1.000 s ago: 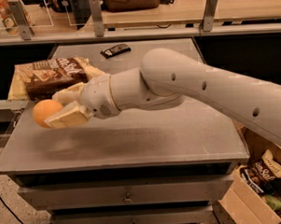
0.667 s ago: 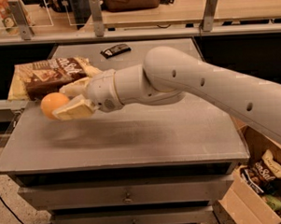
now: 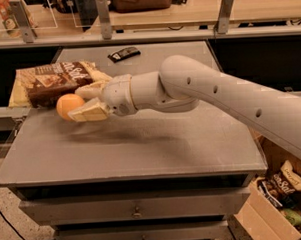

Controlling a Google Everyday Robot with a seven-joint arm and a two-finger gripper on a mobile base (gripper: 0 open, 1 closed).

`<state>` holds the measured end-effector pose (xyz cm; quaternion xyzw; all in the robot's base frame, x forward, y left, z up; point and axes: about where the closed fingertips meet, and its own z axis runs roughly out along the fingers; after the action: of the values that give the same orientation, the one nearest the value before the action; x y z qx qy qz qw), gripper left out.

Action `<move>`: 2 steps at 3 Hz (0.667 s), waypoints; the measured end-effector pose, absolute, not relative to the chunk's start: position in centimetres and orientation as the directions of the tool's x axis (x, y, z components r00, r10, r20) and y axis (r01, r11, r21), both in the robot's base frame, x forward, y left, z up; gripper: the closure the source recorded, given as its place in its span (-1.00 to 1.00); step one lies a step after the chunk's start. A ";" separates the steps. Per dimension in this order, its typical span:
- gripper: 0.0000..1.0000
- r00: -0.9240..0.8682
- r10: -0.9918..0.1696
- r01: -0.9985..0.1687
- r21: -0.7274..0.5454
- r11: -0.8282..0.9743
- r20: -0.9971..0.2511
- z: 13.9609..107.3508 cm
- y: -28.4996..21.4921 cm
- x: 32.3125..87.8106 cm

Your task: Move orange near brown chip bag

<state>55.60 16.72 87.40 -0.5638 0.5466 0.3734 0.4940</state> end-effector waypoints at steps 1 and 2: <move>0.19 0.130 -0.256 -0.980 -0.163 0.113 -0.958 86.7 16.6 57.0; -0.30 0.133 -0.269 -0.976 -0.173 0.131 -0.954 86.4 16.7 58.2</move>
Offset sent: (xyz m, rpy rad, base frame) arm 0.0436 -0.0042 -0.0132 -0.0284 -0.0316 -0.0825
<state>58.23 16.70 86.42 -0.5581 0.5575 0.3504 0.5049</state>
